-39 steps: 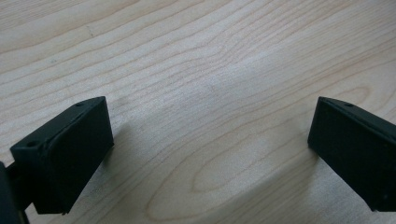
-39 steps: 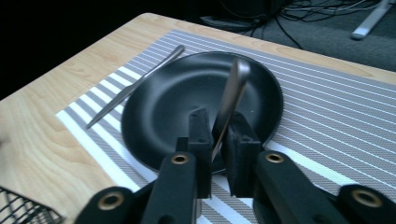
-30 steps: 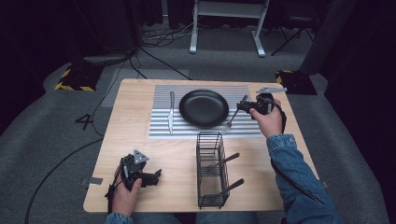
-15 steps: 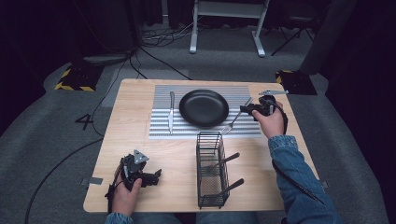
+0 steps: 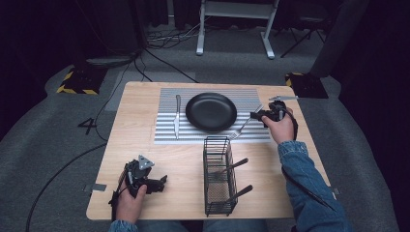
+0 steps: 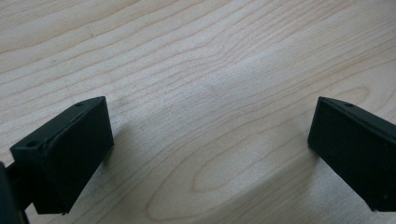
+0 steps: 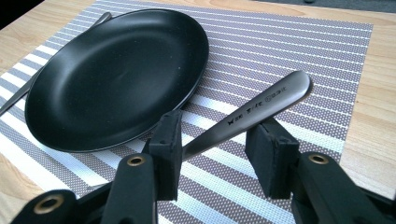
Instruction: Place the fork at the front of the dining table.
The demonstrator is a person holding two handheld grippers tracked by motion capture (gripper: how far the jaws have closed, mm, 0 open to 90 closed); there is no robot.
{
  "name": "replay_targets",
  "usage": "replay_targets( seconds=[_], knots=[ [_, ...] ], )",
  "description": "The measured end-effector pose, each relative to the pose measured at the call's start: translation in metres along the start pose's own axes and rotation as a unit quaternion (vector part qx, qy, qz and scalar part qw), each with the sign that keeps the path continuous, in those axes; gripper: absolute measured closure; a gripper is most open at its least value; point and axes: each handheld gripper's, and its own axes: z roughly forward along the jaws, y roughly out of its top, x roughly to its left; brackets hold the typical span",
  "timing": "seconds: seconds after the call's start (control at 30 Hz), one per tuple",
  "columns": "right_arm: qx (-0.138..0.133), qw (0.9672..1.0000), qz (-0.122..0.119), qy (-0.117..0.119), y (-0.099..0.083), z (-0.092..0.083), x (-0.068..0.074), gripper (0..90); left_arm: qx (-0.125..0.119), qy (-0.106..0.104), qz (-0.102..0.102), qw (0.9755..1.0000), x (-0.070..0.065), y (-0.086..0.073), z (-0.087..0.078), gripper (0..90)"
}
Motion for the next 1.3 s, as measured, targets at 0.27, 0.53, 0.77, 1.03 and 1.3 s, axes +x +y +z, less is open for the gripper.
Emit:
replay_targets(
  seconds=[0.27,0.53,0.77,1.03,1.3],
  knots=[
    [0.005,0.9998,0.005,-0.016,0.0,0.001,-0.005,54.7,-0.001,0.0,-0.001,1.0,0.0,0.0,0.0,0.2],
    [-0.007,0.9993,0.014,-0.033,-0.001,-0.004,-0.009,51.3,-0.001,0.0,-0.001,1.0,0.0,0.0,0.0,0.2],
    [-0.017,0.9992,0.01,-0.035,0.003,-0.01,-0.006,50.6,-0.001,0.0,-0.001,1.0,0.0,0.0,0.0,0.1],
    [-0.014,0.9997,-0.008,-0.019,-0.003,-0.011,0.011,48.9,0.0,0.0,-0.001,1.0,0.0,0.0,0.0,0.1],
    [0.01,0.9992,-0.038,0.004,-0.015,0.002,0.045,47.6,0.0,0.0,-0.001,1.0,0.0,0.0,0.0,0.1]
  ],
)
